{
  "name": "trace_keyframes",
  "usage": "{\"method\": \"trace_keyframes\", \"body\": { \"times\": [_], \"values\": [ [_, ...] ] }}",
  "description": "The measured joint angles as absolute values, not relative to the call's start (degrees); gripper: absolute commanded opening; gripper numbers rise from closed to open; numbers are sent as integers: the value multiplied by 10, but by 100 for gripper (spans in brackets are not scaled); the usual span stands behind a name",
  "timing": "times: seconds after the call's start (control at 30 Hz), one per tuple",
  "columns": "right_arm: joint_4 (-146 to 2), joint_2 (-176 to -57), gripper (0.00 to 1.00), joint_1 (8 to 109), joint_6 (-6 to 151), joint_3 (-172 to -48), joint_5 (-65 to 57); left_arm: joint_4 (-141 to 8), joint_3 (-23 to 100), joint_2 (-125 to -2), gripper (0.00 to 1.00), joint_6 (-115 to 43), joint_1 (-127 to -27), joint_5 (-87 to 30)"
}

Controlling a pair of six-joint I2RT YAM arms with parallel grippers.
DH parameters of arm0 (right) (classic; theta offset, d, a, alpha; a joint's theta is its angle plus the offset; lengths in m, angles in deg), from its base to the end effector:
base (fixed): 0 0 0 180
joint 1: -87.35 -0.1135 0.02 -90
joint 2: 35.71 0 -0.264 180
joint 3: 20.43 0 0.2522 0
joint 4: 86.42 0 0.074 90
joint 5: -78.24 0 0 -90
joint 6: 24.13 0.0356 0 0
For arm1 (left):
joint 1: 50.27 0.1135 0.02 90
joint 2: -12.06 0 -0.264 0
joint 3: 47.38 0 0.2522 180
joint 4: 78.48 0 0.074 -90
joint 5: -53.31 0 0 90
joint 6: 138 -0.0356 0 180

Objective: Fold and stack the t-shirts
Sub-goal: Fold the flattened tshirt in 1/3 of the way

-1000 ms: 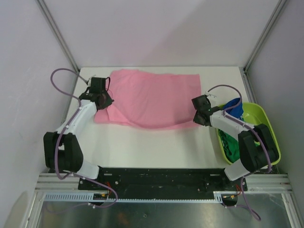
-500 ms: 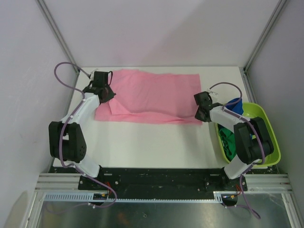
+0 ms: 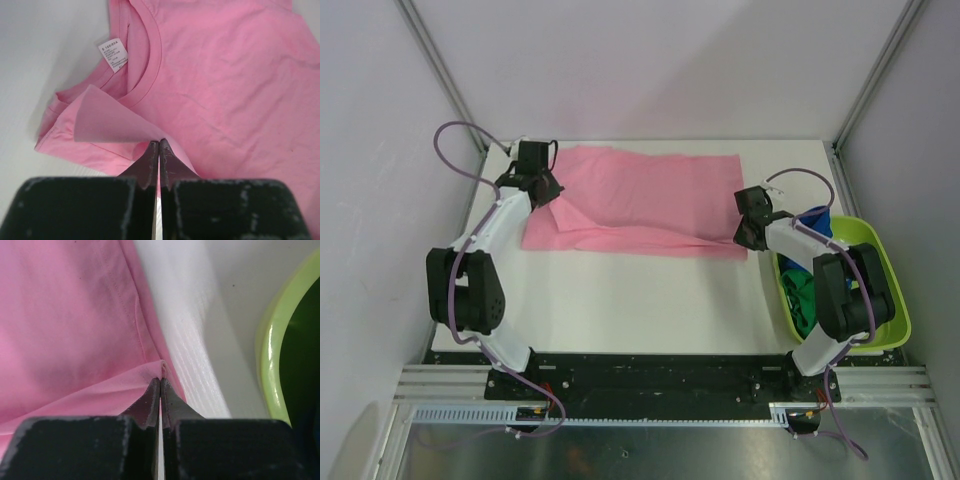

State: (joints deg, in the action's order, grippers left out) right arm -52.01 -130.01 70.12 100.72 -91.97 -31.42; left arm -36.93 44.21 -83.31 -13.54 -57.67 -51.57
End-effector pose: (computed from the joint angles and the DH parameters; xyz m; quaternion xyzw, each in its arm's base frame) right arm 0.3194 0.0865 0.1888 0.1924 0.9266 -0.0249 0.3221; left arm 0.3706 -0.0389 0.2826 -0.2624 0.8802 -0.0227 0.3947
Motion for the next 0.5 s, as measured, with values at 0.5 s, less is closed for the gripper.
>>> {"method": "trace_keyframes", "body": {
  "times": [0.5],
  "values": [
    [-529, -1329, 0, 721, 1003, -934, -284, -372, 455, -852, 0, -135, -577, -518]
  ]
}}
